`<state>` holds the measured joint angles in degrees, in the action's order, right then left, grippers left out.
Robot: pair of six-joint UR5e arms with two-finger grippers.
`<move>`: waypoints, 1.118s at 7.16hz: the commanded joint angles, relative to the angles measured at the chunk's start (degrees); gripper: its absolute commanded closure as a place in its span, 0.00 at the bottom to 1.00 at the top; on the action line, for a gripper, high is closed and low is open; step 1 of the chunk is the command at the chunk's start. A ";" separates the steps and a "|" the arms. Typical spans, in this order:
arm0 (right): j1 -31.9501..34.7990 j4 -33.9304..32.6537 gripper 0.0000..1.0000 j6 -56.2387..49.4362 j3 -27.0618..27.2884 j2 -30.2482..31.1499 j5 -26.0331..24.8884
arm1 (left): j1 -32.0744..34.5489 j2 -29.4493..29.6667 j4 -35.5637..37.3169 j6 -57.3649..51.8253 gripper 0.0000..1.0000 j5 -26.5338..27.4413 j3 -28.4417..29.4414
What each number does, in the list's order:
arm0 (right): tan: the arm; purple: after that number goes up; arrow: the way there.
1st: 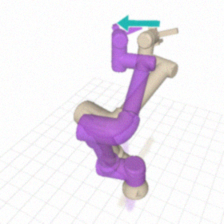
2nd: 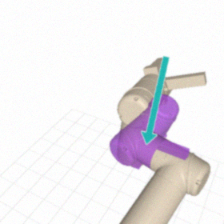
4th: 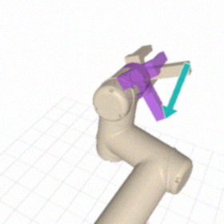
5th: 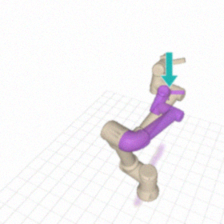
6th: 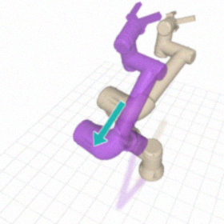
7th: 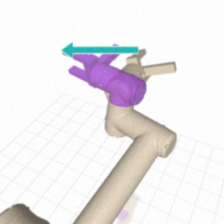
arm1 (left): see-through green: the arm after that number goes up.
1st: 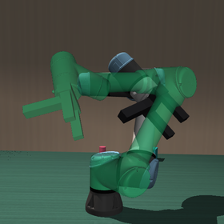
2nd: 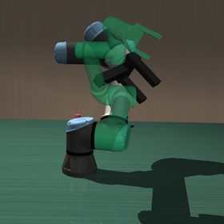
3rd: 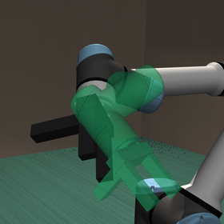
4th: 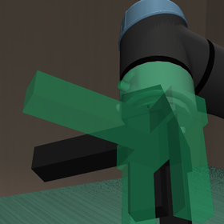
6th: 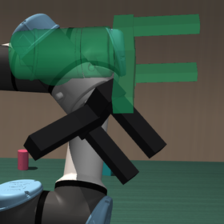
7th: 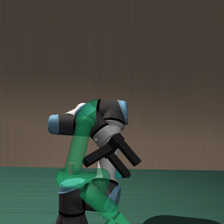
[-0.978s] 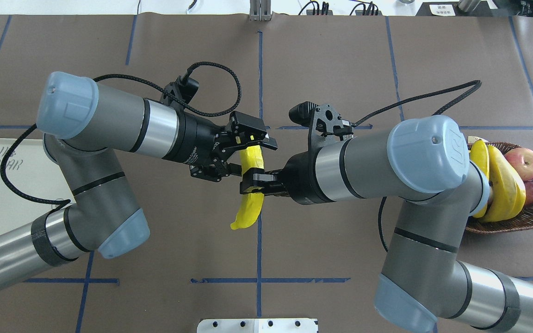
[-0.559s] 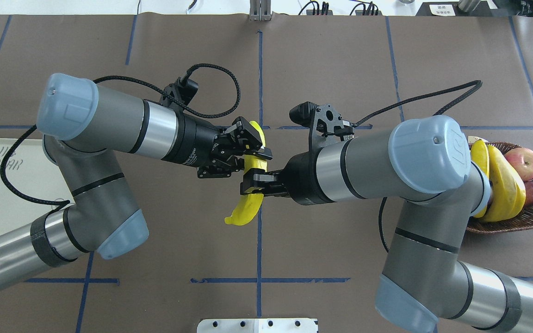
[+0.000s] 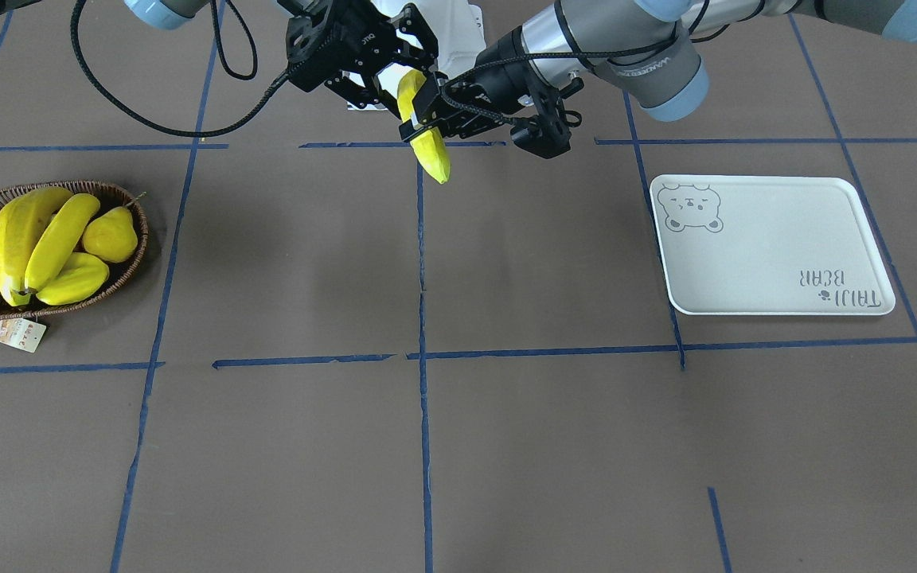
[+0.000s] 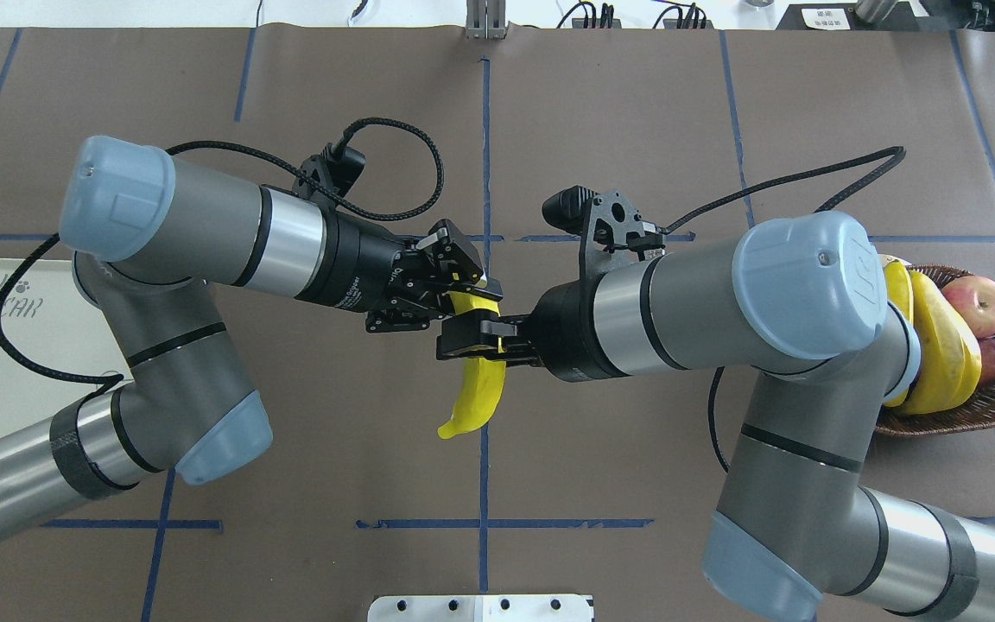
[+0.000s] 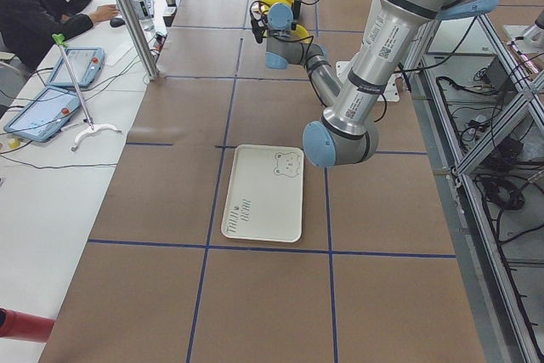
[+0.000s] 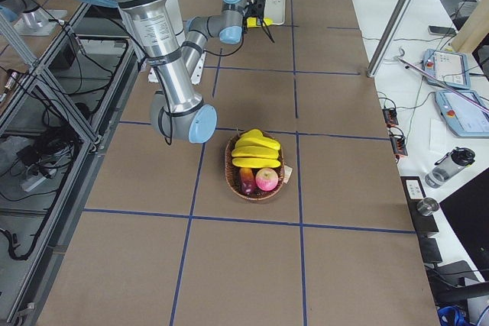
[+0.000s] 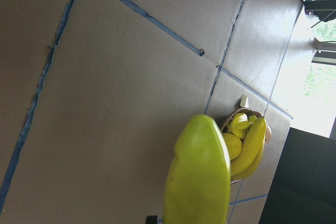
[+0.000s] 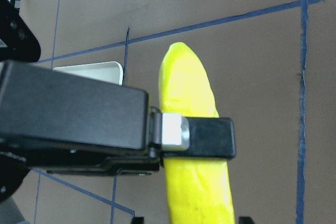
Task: Transfer all bananas from basket to plate
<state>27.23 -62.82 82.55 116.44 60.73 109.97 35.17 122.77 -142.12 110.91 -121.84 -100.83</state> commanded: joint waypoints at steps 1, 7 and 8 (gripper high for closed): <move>0.45 -0.02 0.00 -0.11 1.15 0.61 0.33 | 1.64 -0.68 0.70 -0.08 1.00 -0.41 0.89; 7.29 -2.12 0.00 -0.19 5.28 9.48 0.86 | 15.17 -20.40 22.24 -24.27 1.00 -2.88 -1.82; 8.35 -3.87 0.00 -0.37 5.37 9.93 0.86 | 18.15 -26.81 22.24 -34.78 1.00 -2.88 -0.96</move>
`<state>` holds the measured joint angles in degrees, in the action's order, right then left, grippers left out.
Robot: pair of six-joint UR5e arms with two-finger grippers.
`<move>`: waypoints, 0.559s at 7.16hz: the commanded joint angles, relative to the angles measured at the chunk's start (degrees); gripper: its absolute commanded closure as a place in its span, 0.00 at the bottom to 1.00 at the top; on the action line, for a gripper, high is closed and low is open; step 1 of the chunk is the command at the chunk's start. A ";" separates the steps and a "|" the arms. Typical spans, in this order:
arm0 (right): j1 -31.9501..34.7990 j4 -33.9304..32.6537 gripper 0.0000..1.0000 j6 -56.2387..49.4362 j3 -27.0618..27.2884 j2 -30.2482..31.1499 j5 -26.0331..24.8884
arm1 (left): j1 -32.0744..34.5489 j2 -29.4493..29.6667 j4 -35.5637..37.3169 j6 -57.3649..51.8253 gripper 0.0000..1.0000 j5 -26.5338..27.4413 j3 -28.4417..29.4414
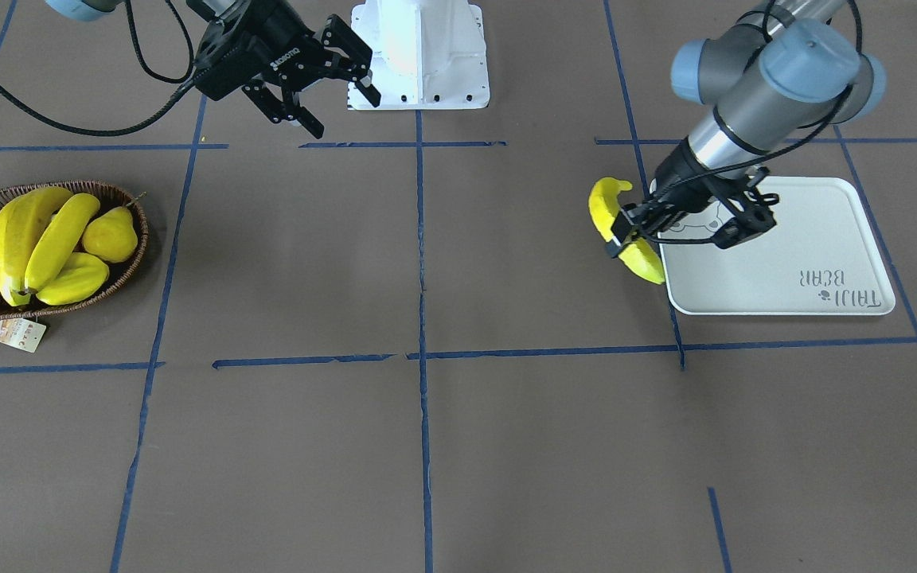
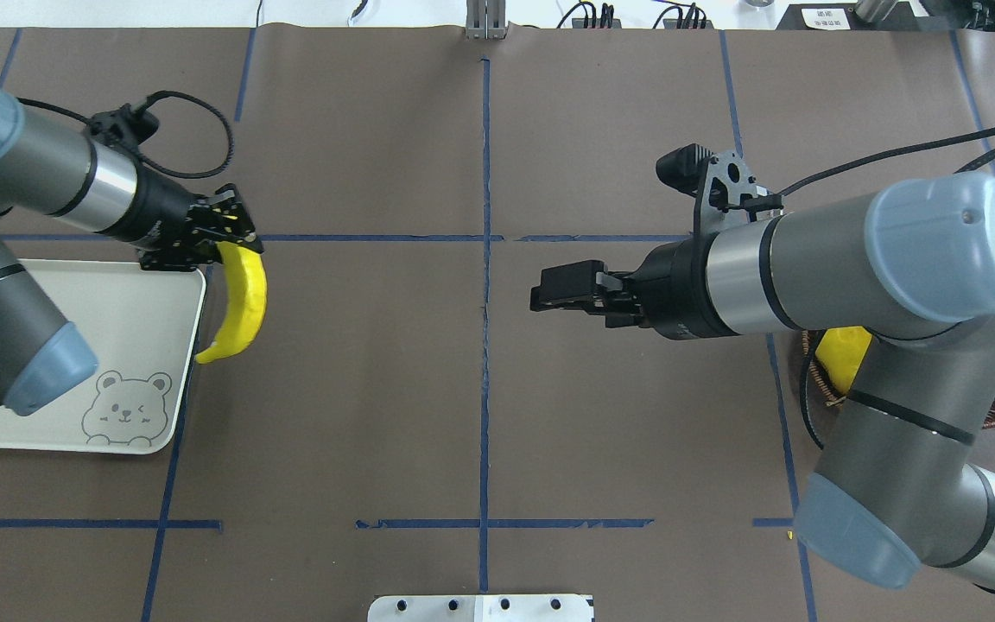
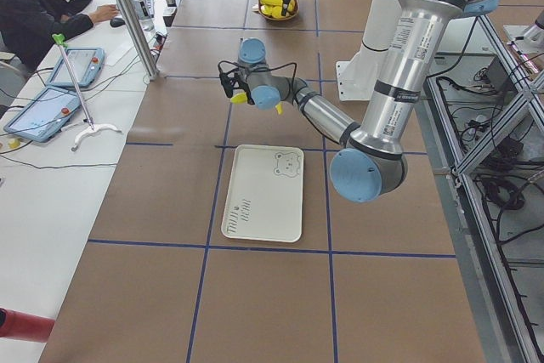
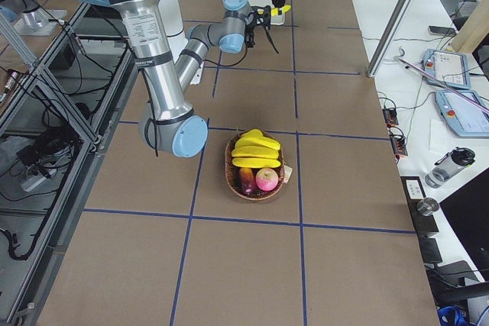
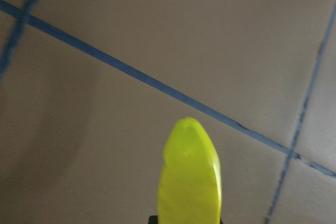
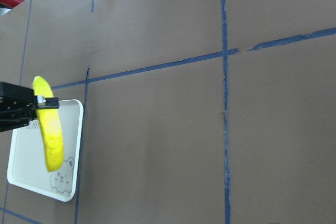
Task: Transfer all bananas from basket to plate
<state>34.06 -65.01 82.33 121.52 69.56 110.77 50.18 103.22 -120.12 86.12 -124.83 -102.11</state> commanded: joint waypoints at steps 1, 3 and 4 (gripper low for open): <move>1.71 -2.83 0.00 -0.42 0.12 1.10 0.06 | 6.21 -10.72 0.41 -19.32 1.00 0.29 2.68; 2.15 -2.93 0.00 -0.33 0.73 1.10 -0.64 | 11.59 -13.30 0.33 -28.17 1.00 0.29 7.25; 2.42 -2.93 0.00 -0.33 0.73 1.71 -0.64 | 11.78 -13.31 0.33 -28.63 1.00 0.38 9.62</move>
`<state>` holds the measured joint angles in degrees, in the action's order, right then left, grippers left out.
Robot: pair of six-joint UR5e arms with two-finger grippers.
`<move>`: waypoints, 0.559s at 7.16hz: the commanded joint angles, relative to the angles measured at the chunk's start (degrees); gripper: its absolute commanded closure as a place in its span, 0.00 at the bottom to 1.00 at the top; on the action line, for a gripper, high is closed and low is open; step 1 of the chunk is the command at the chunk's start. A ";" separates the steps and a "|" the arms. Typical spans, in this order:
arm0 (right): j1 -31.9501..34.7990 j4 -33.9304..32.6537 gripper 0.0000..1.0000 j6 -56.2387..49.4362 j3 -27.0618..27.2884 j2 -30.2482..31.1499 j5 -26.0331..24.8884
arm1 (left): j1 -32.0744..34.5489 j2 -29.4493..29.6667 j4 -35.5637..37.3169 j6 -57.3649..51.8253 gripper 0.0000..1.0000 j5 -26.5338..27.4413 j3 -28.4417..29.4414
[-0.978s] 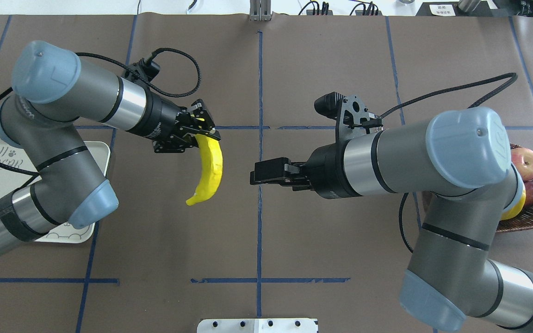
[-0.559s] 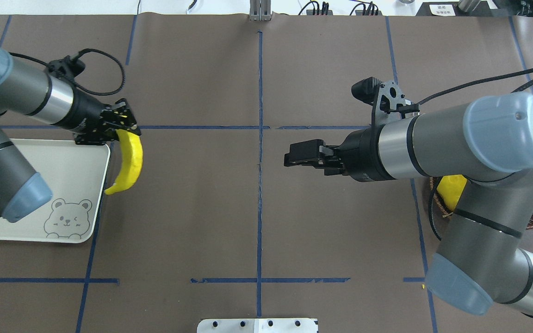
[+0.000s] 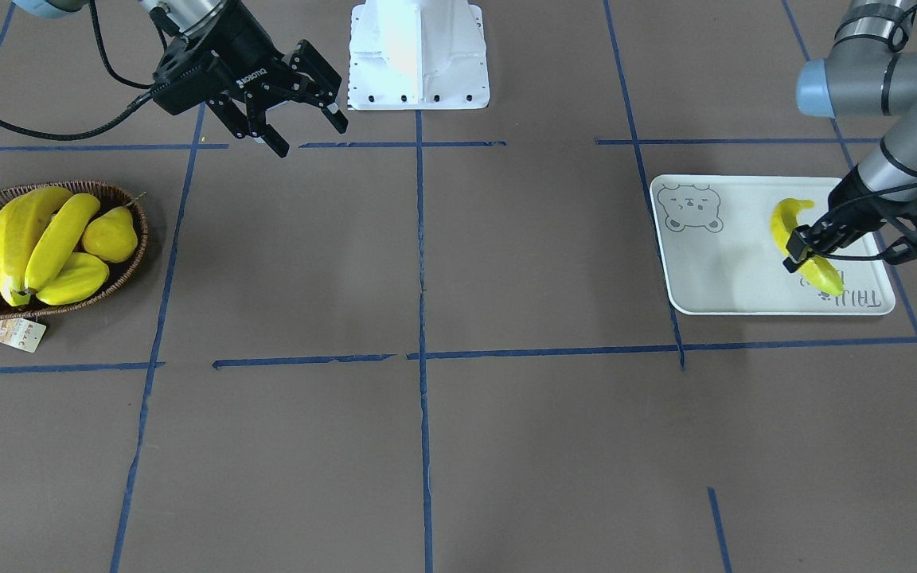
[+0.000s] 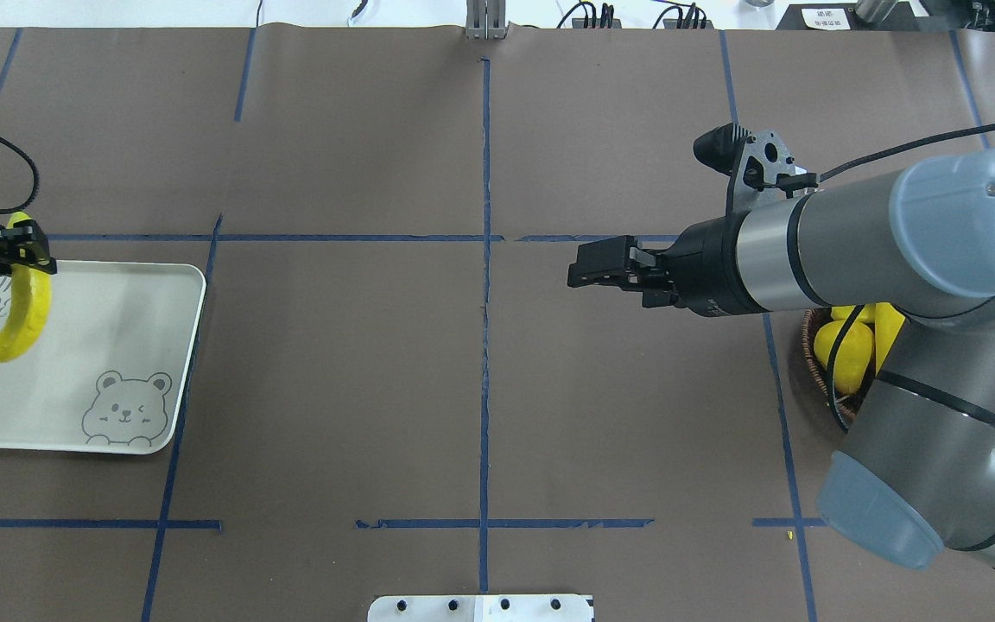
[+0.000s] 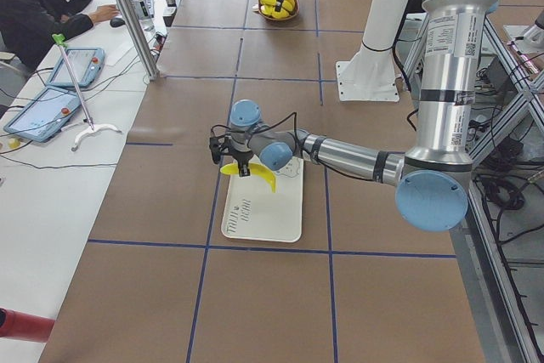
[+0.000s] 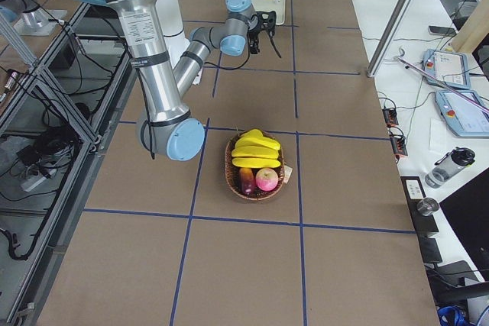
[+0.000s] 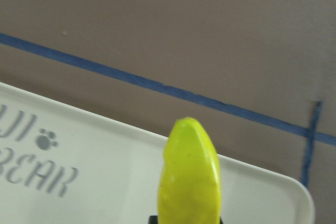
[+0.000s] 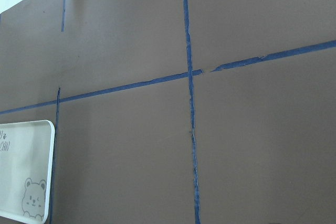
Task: Transfer all bananas from basket to plate
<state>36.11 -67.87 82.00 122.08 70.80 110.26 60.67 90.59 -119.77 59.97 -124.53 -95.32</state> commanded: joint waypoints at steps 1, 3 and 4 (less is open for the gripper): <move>0.36 -0.07 0.00 0.26 0.18 0.47 -0.31 | 1.12 -1.11 -0.55 -2.58 1.00 0.16 5.12; 0.98 0.02 0.00 0.26 0.44 1.35 -0.14 | 1.03 -2.34 -0.55 -2.58 1.00 0.16 5.76; 1.07 0.02 0.00 0.26 0.53 1.35 -0.14 | 1.03 -3.65 -0.64 -2.58 1.00 0.16 5.58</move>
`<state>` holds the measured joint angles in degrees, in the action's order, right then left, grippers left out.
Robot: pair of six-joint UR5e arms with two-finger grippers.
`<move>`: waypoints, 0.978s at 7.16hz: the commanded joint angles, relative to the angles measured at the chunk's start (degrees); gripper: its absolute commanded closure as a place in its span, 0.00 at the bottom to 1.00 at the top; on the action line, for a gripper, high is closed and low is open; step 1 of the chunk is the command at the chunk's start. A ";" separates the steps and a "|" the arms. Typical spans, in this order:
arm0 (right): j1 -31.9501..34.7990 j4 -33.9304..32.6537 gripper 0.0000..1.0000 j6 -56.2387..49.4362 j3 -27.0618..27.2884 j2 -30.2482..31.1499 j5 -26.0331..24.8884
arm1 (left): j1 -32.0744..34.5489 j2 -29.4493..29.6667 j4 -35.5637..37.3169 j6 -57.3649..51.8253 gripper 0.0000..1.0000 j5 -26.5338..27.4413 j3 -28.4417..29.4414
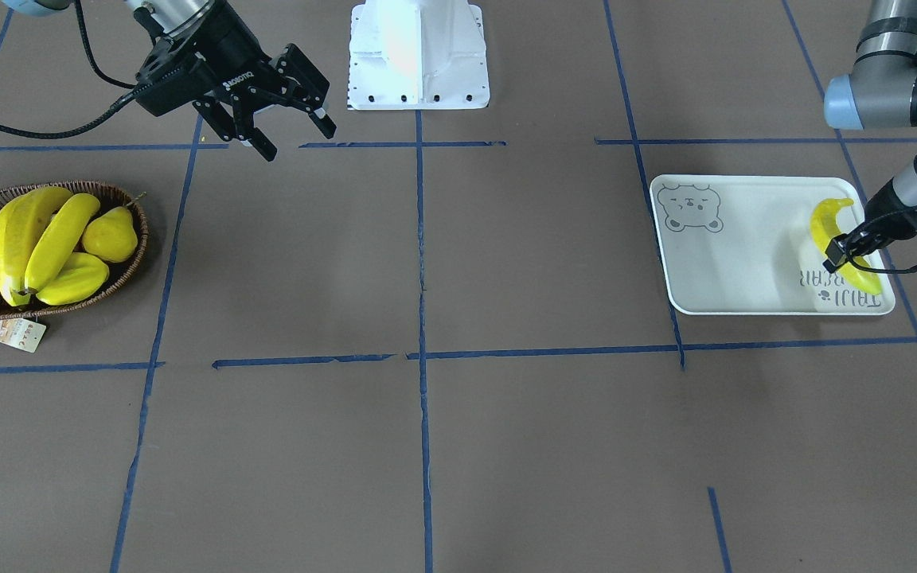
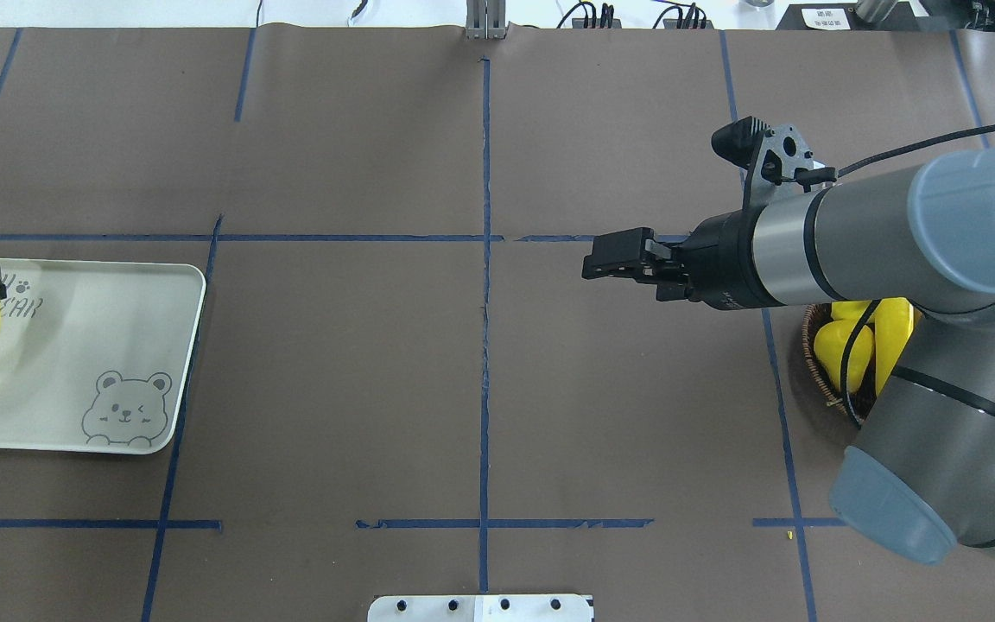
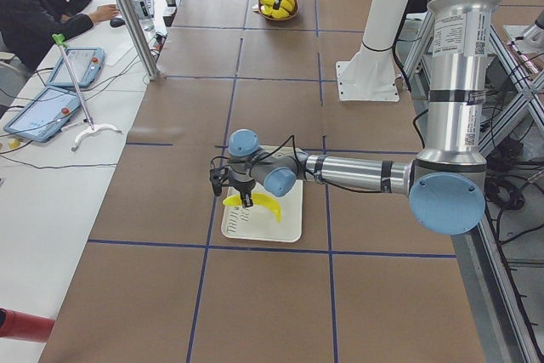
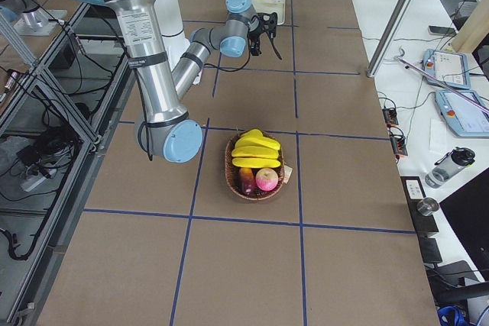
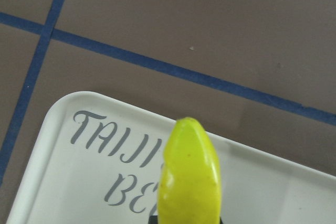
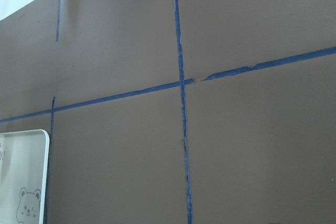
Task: Transfer all bananas from basket to plate
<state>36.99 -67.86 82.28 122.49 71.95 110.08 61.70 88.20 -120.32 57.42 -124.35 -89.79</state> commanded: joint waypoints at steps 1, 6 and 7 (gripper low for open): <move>0.27 0.10 0.00 0.08 0.11 0.21 -0.21 | 0.00 -2.06 -0.61 -0.03 0.91 -0.02 -0.03; 9.37 -2.08 0.00 -5.15 -0.15 5.72 7.04 | 0.00 -1.10 -0.62 -1.53 0.00 -0.81 -4.40; 13.07 -5.75 0.00 -15.29 0.46 9.74 10.21 | 0.00 -1.01 0.78 -1.61 0.00 -0.81 -7.04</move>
<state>45.62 -70.27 75.97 122.58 77.76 116.32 61.64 87.06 -120.92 55.88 -125.10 -93.91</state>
